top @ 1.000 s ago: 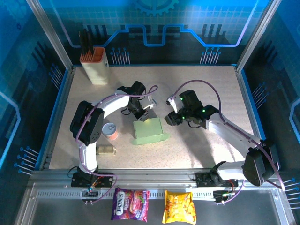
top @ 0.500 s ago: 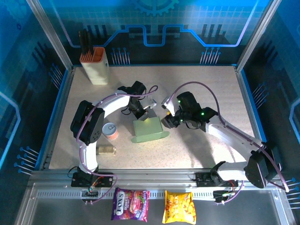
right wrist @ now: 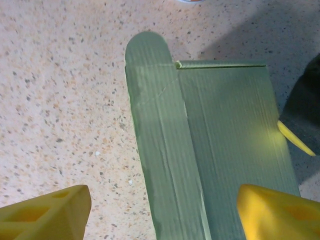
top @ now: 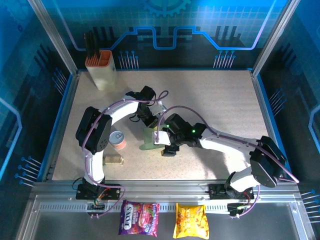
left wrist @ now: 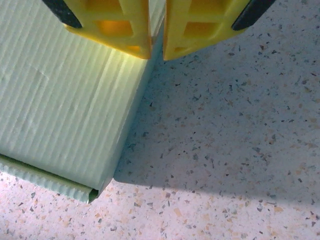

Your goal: Fold the paper box

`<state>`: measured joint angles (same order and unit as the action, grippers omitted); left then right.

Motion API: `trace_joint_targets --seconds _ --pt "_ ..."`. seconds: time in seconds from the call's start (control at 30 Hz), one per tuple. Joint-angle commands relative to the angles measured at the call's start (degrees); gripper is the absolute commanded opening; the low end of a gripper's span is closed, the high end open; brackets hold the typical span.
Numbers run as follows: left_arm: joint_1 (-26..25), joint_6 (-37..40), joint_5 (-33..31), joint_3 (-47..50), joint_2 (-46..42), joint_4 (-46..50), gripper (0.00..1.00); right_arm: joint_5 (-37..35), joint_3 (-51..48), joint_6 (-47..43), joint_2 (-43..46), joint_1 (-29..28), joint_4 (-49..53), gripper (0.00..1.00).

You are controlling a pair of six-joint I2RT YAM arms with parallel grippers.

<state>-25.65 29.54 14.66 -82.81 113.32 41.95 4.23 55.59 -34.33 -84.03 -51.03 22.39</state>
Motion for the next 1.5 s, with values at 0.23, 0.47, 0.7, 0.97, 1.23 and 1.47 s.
trace_joint_targets --seconds 0.23,0.47,0.7,0.97,1.23,1.47 --pt "0.17 0.34 -1.29 -1.46 2.16 3.12 0.16 -4.85 2.53 -11.33 -6.15 -1.35 -6.5 0.88" --pt "0.16 0.56 -1.91 -2.05 2.6 3.57 0.16 -7.64 3.62 -14.84 -8.74 -1.62 -8.11 0.86" --pt "0.16 0.71 -2.25 -2.42 2.69 3.66 0.18 -8.83 5.69 -17.09 -10.55 -1.8 -6.61 0.82" --pt "0.42 0.61 -2.44 -2.73 2.93 3.7 0.18 -5.71 9.1 -18.97 -10.8 -1.82 0.42 0.78" --pt "0.69 0.5 -1.87 -2.89 3.05 3.96 0.17 -4.64 9.81 -19.23 -11.15 -1.71 3.18 0.76" --pt "1.08 0.64 -1.26 -3.2 3.0 4.19 0.15 -7.08 8.42 -19.39 -11.35 -1.72 -0.13 0.76"
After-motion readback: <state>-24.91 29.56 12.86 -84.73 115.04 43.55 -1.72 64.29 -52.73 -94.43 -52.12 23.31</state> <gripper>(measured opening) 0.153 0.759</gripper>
